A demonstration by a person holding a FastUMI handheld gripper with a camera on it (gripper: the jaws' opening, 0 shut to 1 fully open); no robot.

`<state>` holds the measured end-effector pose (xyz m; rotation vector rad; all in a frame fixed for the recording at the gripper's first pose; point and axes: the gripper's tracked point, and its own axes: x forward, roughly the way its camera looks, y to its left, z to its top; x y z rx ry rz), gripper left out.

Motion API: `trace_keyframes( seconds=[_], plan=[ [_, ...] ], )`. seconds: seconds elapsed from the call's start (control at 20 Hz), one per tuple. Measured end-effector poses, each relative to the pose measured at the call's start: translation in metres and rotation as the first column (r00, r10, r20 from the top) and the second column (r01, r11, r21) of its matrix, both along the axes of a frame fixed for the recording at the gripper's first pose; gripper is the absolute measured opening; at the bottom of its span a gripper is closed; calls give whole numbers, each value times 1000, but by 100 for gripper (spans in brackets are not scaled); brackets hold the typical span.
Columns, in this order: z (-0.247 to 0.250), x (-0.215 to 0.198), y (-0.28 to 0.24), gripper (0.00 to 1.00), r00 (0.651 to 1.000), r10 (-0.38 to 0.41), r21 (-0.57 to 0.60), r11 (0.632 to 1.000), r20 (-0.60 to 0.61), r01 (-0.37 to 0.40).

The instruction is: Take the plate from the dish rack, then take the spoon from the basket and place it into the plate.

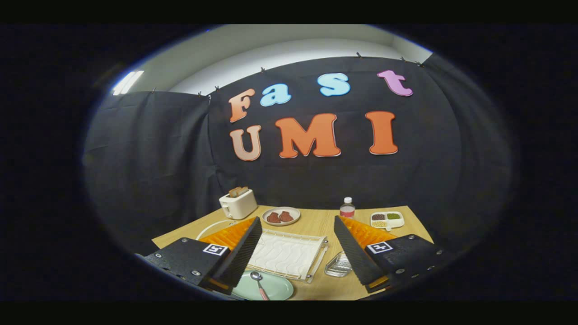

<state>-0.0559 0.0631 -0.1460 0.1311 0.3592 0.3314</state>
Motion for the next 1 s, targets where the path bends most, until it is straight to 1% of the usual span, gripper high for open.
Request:
trace_keyframes(
  seconds=[0.2, 0.3, 0.4, 0.5, 0.75, 1.0],
  plan=[
    [38, 18, -20, 97, 989, -84, -17, 996, 121, 86],
    [58, 27, -37, 97, 968, -148, -40, 986, 201, 159],
    [76, 31, -47, 97, 941, -188, -42, 977, 281, 208],
    [88, 29, -52, 97, 921, -204, -32, 973, 331, 227],
    [95, 23, -61, 97, 901, -242, -13, 964, 361, 264],
    [82, 22, -66, 97, 902, -272, 2, 957, 336, 288]
  ],
)
